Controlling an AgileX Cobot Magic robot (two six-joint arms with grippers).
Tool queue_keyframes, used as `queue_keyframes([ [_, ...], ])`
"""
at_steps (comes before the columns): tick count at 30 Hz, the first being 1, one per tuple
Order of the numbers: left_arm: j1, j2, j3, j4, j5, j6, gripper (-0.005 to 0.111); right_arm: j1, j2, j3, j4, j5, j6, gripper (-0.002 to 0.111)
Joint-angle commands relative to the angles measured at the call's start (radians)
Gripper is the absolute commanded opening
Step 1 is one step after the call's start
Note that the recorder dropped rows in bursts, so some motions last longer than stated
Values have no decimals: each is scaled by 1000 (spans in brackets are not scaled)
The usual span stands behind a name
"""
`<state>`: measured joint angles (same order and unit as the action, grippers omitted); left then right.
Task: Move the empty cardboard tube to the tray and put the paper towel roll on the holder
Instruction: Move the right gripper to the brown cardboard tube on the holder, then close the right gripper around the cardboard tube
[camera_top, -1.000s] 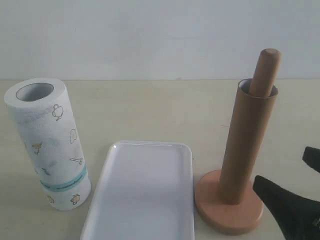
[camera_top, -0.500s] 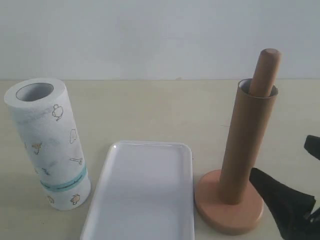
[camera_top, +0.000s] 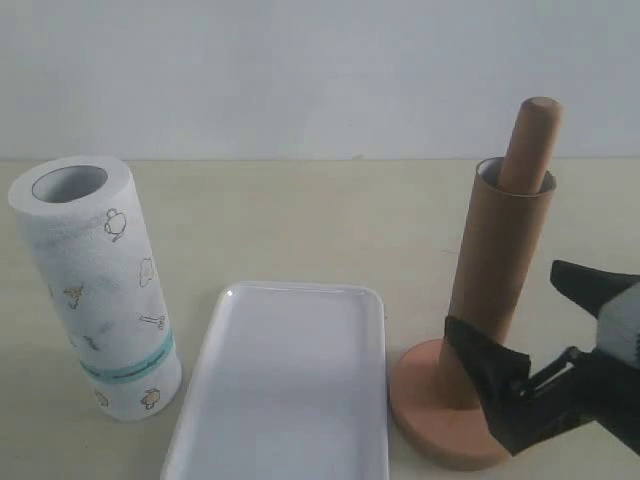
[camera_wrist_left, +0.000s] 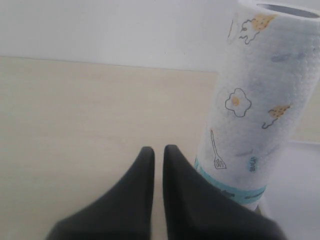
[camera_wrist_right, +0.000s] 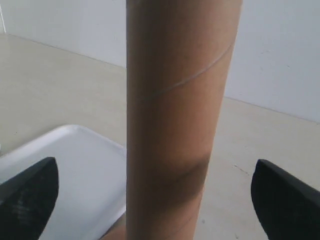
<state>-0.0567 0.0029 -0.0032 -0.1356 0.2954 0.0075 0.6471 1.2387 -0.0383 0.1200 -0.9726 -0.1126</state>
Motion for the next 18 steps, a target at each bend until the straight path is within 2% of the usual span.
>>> queue_keyframes([
  [1, 3, -3, 3, 2, -3, -8, 6, 2, 109, -45, 2, -130, 12, 97],
  [5, 3, -3, 3, 2, -3, -8, 6, 2, 182, -84, 2, -168, 39, 97],
  [7, 3, -3, 3, 2, -3, -8, 6, 2, 189, -84, 2, -174, 46, 86],
  [8, 3, -3, 3, 2, -3, -8, 6, 2, 189, -84, 2, -174, 54, 70],
  [9, 3, -3, 3, 2, -3, -8, 6, 2, 189, -84, 4, -174, 68, 59],
  [10, 3, -3, 3, 2, -3, -8, 6, 2, 189, -84, 21, -174, 98, 37],
  [11, 3, -3, 3, 2, -3, -8, 6, 2, 189, -84, 48, -174, 113, 20],
  [13, 3, -3, 3, 2, -3, -8, 6, 2, 189, -84, 101, -169, 127, 0],
  [18, 3, -3, 3, 2, -3, -8, 6, 2, 189, -84, 125, -176, 129, 0],
])
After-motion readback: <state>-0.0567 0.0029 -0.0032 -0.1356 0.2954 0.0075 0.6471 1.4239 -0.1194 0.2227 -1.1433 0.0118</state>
